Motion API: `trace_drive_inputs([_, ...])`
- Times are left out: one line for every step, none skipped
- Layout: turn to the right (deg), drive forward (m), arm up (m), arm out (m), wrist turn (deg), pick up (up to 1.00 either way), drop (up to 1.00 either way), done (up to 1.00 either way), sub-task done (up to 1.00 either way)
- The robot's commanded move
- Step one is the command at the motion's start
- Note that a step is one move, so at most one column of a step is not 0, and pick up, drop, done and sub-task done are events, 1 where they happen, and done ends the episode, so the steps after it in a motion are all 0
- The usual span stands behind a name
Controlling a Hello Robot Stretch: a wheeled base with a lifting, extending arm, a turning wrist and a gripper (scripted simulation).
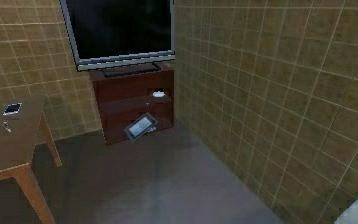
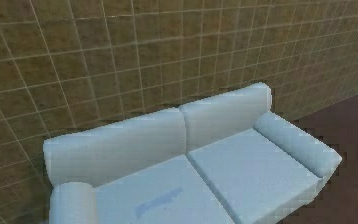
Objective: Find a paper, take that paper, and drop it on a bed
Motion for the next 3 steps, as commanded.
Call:
trace_drive_inputs([0.0,0.00,0.00,0.00,45.0,0.00,0.00,0.00,0.00])
trace_drive_inputs([0.0,0.00,0.00,0.00,45.0,0.00,0.00,0.00,0.00])
trace_drive_inputs([0.0,0.00,0.00,0.00,18.0,0.00,0.00,0.00,0.00])
